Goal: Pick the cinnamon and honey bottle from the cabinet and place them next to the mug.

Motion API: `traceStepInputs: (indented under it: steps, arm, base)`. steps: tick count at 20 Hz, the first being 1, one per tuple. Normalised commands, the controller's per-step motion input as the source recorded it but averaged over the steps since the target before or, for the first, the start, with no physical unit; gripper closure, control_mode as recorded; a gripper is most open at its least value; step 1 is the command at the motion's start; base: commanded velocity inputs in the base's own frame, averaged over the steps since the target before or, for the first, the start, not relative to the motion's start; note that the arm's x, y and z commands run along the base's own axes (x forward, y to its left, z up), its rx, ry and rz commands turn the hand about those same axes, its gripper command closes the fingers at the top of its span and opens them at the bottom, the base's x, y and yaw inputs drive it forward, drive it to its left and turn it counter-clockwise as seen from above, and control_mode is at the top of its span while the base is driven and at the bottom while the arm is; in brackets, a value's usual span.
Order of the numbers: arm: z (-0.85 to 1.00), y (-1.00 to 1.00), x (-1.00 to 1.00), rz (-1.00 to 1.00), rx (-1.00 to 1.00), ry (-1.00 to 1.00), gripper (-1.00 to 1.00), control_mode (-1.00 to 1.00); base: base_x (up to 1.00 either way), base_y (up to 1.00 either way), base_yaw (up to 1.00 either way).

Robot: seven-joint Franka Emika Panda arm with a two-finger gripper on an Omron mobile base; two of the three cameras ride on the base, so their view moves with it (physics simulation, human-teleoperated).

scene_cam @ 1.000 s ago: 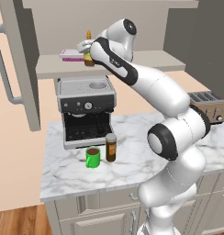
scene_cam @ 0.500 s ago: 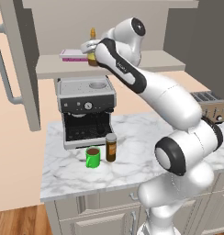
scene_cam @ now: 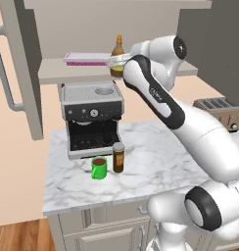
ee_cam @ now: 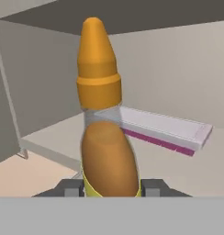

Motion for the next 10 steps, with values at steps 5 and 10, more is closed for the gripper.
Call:
traceStepInputs:
  steps: [5, 10]
  arm:
    - [0.0, -0.72, -0.71, 0.07, 0.0, -0.03, 1.0, -1.0]
    - [-0.05, -0.79, -0.43, 0.12, 0.0, 0.0, 1.0, -1.0]
  base:
    - [0.0, 0.0, 0.0]
    - [0.0, 0.0, 0.0]
